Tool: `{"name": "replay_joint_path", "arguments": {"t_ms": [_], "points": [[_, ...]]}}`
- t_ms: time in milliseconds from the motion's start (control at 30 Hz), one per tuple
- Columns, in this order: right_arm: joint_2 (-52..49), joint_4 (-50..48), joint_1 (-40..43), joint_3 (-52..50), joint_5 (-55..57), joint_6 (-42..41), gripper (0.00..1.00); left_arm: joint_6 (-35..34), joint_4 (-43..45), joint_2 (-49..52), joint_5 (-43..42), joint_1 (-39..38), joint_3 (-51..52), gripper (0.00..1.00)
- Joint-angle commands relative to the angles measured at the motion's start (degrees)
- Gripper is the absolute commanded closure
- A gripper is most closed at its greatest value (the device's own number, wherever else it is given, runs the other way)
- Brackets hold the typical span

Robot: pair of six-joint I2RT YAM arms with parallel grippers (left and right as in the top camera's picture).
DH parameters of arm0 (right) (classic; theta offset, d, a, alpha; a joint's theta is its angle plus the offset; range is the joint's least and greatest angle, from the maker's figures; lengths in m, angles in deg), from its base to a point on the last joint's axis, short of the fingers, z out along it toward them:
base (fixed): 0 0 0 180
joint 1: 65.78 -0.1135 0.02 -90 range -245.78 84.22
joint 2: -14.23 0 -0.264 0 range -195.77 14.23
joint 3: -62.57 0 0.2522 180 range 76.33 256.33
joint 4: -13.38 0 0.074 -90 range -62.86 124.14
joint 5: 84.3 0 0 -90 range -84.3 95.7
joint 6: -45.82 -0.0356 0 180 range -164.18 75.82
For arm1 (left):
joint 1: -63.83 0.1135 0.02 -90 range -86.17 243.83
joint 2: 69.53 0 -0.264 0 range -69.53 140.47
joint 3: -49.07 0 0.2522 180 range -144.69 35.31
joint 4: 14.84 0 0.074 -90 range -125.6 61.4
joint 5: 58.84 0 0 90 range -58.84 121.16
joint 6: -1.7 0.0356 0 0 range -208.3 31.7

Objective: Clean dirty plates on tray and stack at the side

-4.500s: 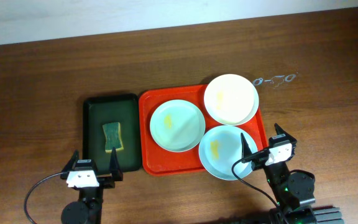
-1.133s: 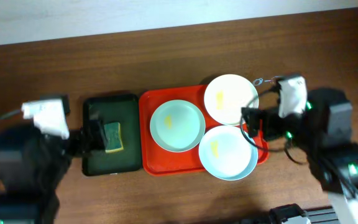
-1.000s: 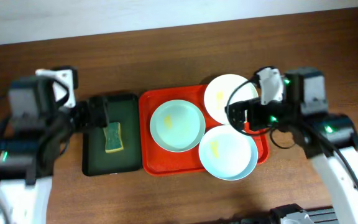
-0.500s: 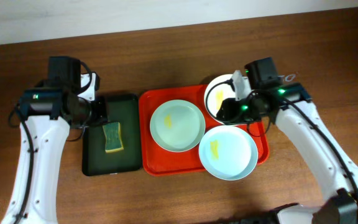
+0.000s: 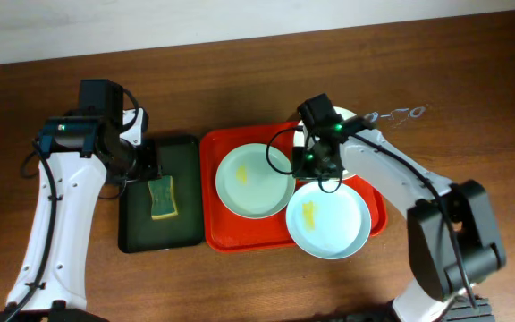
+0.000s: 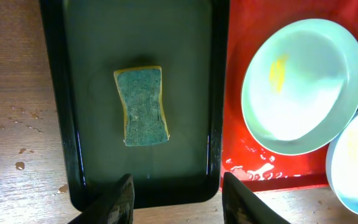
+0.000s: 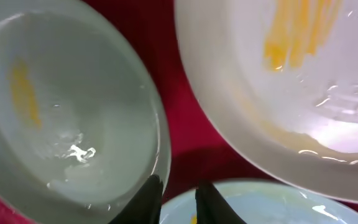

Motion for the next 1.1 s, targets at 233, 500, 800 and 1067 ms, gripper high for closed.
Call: {"name": "replay_joint_path", "arguments": {"t_ms": [233,500,800,1067], "points": [[-1.66,-6.75,2.43,1.68,-13.33,-12.85,0.66,0.11,0.07,0.31,-0.17,-0.31,-0.66,0.57],[0.31,-1.95,11.19,7.45,-29.09,-11.06,0.02,0.07,0.42,0.31,-0.20,-0.31,-0.66,0.58],[0.31,5.64,11.43,7.45,-19.28,-10.03,0.68,-0.83,0.52,0.31,-0.17,-0.35,-0.66,0.57],[0.28,8.61,7.85,7.32,-11.39,-10.03,0.62,-1.01,0.50,0.31,-0.15,-0.35,-0.66,0.57]]}}
